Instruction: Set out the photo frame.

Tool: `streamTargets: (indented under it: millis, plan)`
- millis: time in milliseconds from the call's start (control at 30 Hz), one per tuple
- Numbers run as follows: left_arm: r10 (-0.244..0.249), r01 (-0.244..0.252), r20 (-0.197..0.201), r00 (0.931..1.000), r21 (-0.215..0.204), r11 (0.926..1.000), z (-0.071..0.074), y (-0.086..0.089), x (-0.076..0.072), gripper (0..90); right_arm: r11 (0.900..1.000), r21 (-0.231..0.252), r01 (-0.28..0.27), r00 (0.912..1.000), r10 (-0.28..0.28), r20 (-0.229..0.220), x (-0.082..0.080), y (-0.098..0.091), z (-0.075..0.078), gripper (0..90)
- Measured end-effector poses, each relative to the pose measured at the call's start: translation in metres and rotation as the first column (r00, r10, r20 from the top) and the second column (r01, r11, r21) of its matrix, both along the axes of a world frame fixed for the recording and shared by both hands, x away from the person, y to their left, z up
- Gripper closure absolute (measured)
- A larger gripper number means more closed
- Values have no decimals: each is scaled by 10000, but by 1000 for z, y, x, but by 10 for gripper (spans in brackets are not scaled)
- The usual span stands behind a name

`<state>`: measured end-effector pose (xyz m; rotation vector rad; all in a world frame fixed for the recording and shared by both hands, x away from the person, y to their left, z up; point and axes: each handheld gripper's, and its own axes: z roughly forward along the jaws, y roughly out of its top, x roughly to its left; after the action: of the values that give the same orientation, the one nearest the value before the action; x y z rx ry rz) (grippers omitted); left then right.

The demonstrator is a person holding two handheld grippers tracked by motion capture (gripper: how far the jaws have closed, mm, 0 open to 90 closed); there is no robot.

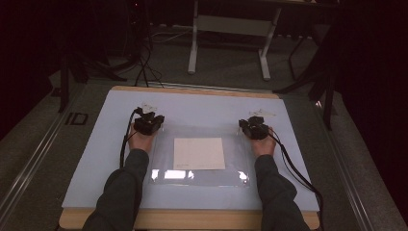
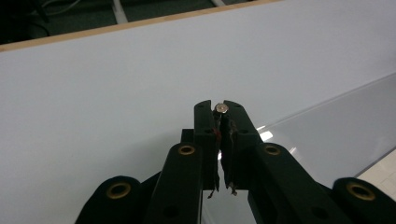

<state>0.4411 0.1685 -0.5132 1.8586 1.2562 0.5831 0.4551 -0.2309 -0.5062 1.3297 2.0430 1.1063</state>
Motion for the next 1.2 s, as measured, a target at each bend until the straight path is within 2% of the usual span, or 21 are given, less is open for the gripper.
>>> streamTargets:
  millis: [233, 333, 367, 400, 467, 567, 900, 967, 1033, 1133, 1200]
  plan:
    - [106, -114, -468, 9988, -150, 9998, 3, 0, 9, 861, 10000, -29, 11, 9993, -12, -376, 6, 0, 3, 857]
    - [130, -155, -778, 9969, -317, 9994, 5, 2, 14, 861, 9998, -114, 139, 9971, -148, -743, 12, 2, 6, 858]
    - [130, -155, -778, 9969, -317, 9994, 5, 2, 14, 861, 9998, -114, 139, 9971, -148, -743, 12, 2, 6, 858]
    - [102, -138, -997, 9950, -358, 9993, 6, 2, 18, 861, 9998, -63, 184, 9960, -189, -876, 14, 3, 7, 858]
    - [-4, -52, -1182, 9930, -473, 9989, 8, 4, 21, 860, 9996, 33, 291, 9934, -285, -1110, 20, 3, 8, 860]
    - [-23, -64, -1309, 9914, -660, 9978, 8, 6, 24, 859, 9988, 275, 415, 9905, -375, -1325, 24, 2, 9, 861]
    - [-82, -110, -1719, 9851, -1106, 9938, 9, 10, 32, 838, 9959, 266, 863, 9766, -793, -1998, 34, 6, 14, 862]
    - [-20, -157, -1759, 9844, -995, 9949, 8, 11, 32, 801, 9958, 213, 896, 9751, -833, -2056, 35, 7, 14, 862]
    - [0, -177, -1835, 9830, -945, 9954, 8, 12, 33, 716, 9951, 215, 969, 9720, -900, -2173, 36, 7, 15, 862]
    - [17, -173, -1841, 9829, -835, 9964, 8, 13, 30, 634, 9946, 195, 1023, 9705, -955, -2212, 37, 8, 15, 862]
    - [-3, -139, -1589, 9873, -880, 9960, 12, 17, 24, 600, 9939, 237, 1077, 9692, -997, -2251, 38, 8, 15, 862]
